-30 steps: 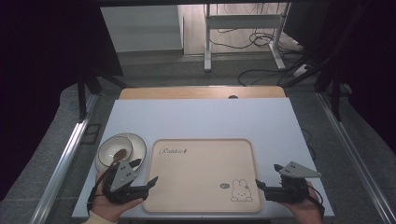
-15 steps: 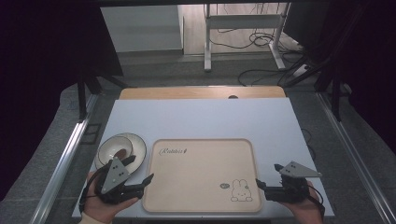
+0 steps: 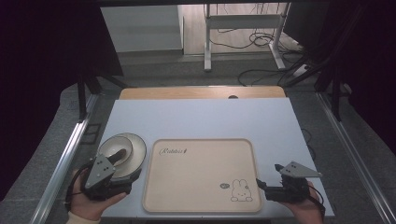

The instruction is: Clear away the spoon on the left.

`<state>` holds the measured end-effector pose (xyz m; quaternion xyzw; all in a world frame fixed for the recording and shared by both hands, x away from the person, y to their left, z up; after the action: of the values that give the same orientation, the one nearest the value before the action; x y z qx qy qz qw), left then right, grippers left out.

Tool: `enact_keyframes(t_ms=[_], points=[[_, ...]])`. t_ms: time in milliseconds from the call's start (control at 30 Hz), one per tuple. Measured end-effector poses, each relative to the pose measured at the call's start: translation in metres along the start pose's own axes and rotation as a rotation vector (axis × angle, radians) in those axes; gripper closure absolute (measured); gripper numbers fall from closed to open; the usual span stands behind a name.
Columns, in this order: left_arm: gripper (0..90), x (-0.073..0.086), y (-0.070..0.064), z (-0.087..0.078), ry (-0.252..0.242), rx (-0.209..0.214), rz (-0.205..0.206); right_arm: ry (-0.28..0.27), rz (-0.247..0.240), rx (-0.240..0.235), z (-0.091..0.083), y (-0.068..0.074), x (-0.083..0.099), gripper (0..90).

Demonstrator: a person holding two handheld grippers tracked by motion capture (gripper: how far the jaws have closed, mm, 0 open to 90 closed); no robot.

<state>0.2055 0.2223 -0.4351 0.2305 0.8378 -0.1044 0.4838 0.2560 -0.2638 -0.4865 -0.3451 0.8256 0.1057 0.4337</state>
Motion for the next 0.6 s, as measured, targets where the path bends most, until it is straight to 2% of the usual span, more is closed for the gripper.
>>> enact_keyframes(t_ms=[267,433,600], points=[[20.3,0.009,0.015,-0.004,0.012,-0.008,-0.025,0.003,0.006,0.003,0.000,0.000,0.001,14.5],[19.1,0.015,0.026,-0.008,-0.007,-0.025,-0.060,0.000,0.008,0.006,0.000,-0.001,0.001,14.5],[15.9,0.021,0.031,-0.012,0.001,-0.020,-0.066,0.002,0.007,0.004,0.001,-0.002,0.001,14.6]])
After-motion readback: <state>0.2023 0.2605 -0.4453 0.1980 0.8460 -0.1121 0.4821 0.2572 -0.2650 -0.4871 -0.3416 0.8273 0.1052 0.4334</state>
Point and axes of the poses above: each handheld gripper's, and its own axes: z roughly forward along the jaws, x roughly out of its underside, y roughly to its left, the point moved 3 cm from there along z, roughly forward along the jaws, and after that the axes turned 7 degrees about -z, right-handed, at the moved point
